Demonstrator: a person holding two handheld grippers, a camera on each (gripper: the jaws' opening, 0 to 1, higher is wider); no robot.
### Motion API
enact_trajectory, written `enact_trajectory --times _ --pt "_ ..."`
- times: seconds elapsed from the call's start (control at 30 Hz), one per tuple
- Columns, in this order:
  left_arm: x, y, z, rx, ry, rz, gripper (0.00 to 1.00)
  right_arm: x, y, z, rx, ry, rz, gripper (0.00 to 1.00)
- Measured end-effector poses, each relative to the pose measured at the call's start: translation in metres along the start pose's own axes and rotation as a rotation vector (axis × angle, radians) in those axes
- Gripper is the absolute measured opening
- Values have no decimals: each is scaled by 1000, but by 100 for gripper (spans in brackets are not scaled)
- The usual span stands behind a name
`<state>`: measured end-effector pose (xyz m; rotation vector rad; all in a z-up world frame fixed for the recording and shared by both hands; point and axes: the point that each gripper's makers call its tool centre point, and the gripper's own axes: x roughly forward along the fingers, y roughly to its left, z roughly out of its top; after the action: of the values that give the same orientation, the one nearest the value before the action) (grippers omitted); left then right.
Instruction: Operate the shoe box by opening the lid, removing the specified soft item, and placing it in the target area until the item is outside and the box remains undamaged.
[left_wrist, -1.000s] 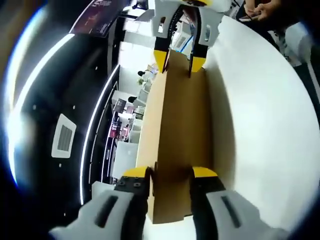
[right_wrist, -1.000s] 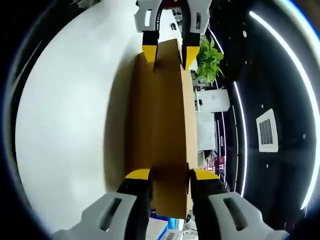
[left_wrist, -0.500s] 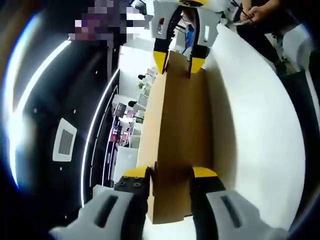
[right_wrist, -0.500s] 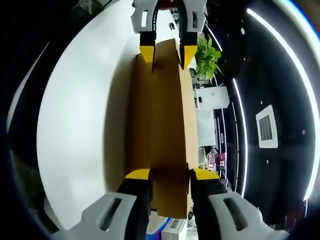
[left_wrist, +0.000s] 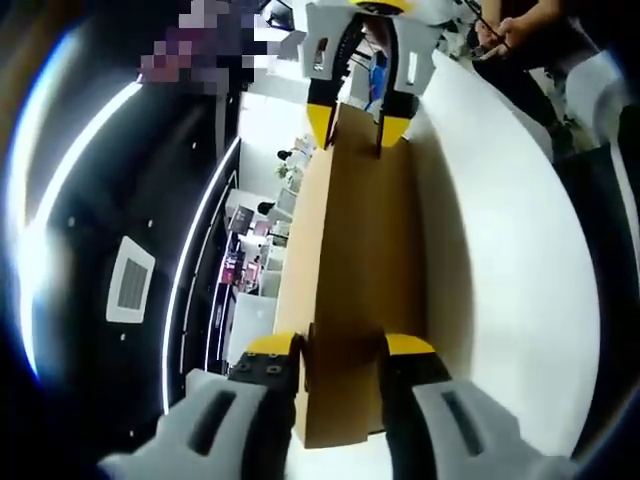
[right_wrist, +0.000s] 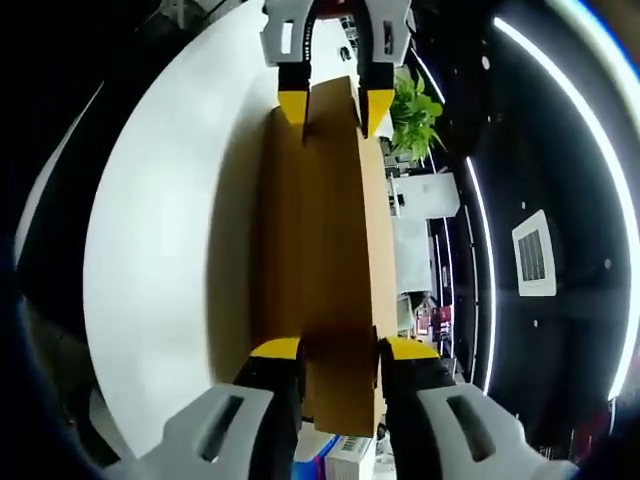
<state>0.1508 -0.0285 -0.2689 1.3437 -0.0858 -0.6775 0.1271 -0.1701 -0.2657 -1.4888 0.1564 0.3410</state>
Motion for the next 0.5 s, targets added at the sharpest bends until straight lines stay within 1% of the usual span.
enact_trajectory --times 0.17,0.3,0.37,0.4,0.5 --pt "-2 -1 -1 -10 0 -7 34 1 0 -1 4 2 -2 30" --pt "-2 0 -1 -29 -13 -24 35 2 -1 -2 4 6 -1 30" --pt "-7 0 2 -45 -31 -33 32 2 0 -1 2 7 1 30" --pt "-10 0 4 -56 -40 -38 33 2 0 -1 1 7 1 30" --pt "-23 0 11 -135 -93 -60 37 4 0 -1 -1 9 4 30"
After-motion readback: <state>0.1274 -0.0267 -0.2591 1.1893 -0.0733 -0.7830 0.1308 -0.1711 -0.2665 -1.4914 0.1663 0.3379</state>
